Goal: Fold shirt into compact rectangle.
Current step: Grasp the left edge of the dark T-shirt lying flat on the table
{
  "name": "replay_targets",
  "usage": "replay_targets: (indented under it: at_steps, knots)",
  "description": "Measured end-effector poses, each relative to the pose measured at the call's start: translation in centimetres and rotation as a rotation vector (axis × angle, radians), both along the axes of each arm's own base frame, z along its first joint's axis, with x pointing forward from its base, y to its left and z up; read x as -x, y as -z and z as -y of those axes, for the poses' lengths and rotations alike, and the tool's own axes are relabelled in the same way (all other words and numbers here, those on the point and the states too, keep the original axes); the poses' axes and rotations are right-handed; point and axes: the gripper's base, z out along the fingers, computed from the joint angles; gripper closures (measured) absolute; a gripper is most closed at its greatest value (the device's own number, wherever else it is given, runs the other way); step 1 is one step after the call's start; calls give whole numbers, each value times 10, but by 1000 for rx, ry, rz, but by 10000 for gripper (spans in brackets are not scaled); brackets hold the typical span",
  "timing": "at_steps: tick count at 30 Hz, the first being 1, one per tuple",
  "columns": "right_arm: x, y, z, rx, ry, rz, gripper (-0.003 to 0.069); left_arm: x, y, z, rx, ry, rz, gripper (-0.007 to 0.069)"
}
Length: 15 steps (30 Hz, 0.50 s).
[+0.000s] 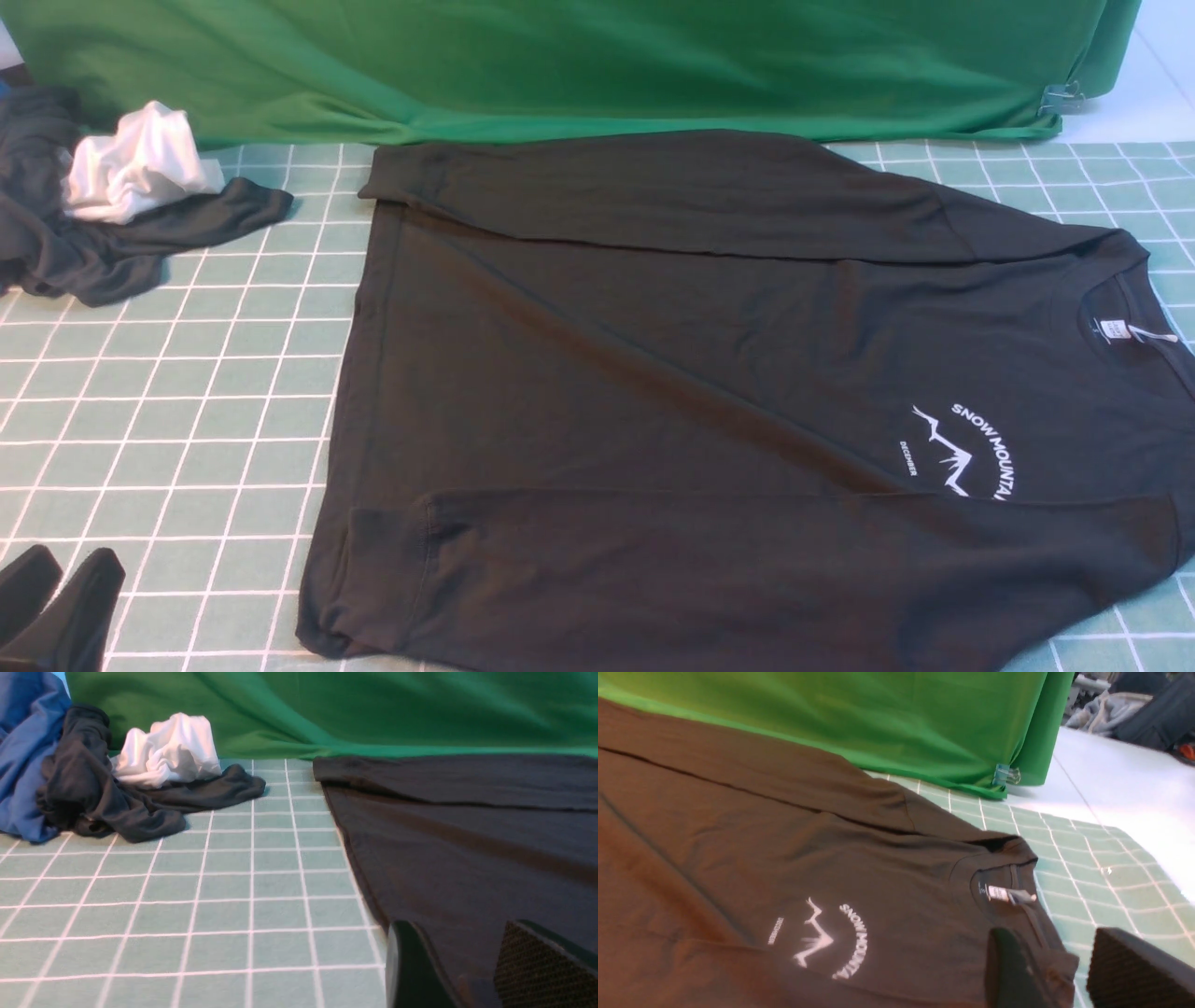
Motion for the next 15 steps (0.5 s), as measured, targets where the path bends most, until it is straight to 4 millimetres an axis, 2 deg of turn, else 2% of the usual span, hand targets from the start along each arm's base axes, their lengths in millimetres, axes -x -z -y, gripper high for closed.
replay_targets:
  at_steps: [2,3,4,5,7,8,9,11,15]
  knots:
    - [0,-3,-1,-112,-1,29,417,0,-2,2,180,1,15,386]
    - [0,-5,-1,-213,0,39,417,0,-3,4,330,1,14,386]
    - [0,-6,-1,-257,0,45,417,0,-3,4,361,1,14,386]
    - [0,-8,-2,-503,2,49,417,0,-4,6,593,2,2,386]
    - [0,-10,-3,-859,5,39,417,0,-6,9,898,5,-19,386]
    - [0,-11,-3,-994,8,30,417,0,-6,10,980,7,-25,386]
    - [0,-11,-3,-1116,11,20,417,0,-7,10,1027,8,-28,386]
    - [0,-11,-3,-1217,13,12,417,0,-7,10,1047,7,-27,386]
    - [0,-12,-2,-1320,13,8,417,0,-8,8,978,-2,-2,386]
